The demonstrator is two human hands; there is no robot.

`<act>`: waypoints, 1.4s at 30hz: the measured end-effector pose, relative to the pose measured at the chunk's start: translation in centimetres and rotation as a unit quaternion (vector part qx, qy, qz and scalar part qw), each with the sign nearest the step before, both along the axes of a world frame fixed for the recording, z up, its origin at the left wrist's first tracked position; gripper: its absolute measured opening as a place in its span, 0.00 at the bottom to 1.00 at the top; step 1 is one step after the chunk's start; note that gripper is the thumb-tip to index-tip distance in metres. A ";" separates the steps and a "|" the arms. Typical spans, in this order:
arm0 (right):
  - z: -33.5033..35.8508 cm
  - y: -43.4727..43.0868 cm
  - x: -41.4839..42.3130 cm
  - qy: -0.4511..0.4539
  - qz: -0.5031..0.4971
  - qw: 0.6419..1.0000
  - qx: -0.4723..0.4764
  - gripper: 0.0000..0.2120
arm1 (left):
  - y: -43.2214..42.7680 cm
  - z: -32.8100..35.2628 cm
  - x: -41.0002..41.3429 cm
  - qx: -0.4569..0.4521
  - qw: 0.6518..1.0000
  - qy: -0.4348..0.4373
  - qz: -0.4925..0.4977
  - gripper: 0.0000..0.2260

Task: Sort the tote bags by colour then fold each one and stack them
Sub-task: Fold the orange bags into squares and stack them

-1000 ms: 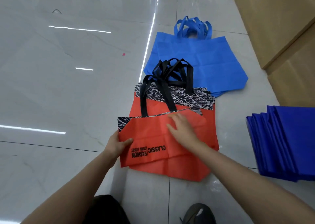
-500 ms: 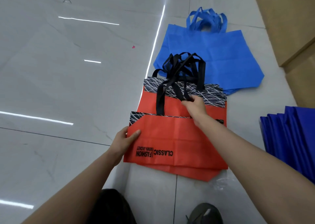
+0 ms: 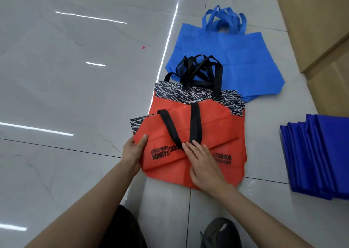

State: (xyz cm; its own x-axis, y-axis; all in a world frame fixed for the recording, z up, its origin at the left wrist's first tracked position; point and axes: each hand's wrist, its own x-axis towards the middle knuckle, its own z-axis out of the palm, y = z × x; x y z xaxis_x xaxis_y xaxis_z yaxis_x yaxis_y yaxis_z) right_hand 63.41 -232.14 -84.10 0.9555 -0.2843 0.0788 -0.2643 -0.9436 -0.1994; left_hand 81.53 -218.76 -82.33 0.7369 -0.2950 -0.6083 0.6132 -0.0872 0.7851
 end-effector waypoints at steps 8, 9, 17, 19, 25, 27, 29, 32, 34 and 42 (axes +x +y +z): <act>-0.3 1.4 1.8 0.008 -0.108 0.992 -0.060 0.35 | -2.7 0.7 -1.7 -0.082 0.990 0.100 0.053 0.07; -0.1 1.2 2.3 0.003 -0.130 0.990 -0.051 0.31 | -2.6 0.5 -1.9 -0.073 0.993 0.078 0.042 0.09; -0.1 -2.8 1.3 -0.103 -0.122 0.912 0.377 0.29 | -0.3 1.5 1.6 -0.032 0.995 -0.028 -0.085 0.11; 1.2 -3.0 0.5 -0.103 -0.176 0.867 0.455 0.11 | -0.3 1.6 2.5 -0.031 0.977 -0.071 -0.198 0.24; 0.9 -3.8 0.9 -0.227 -0.440 0.605 0.623 0.30 | -6.3 2.2 1.8 -0.022 0.943 -0.089 -0.321 0.22; 1.3 -4.4 1.8 -0.253 -0.472 0.521 0.665 0.19 | -8.8 1.6 0.7 -0.016 0.952 -0.069 -0.298 0.25; 1.2 -5.2 2.2 -0.228 -0.501 0.516 0.656 0.15 | -10.7 0.9 -0.2 -0.011 0.961 -0.075 -0.267 0.29; 0.6 -6.3 2.9 -0.189 -0.555 0.584 0.561 0.19 | -11.9 -0.2 -0.7 0.022 0.954 -0.163 -0.249 0.33; 0.4 -7.2 3.2 -0.173 -0.568 0.657 0.464 0.21 | -11.5 -0.2 -1.0 0.028 0.936 -0.229 -0.264 0.33; 1.6 -9.6 3.5 -0.039 -0.514 0.780 0.355 0.16 | -8.8 0.2 -1.2 -0.007 0.913 -0.138 -0.385 0.15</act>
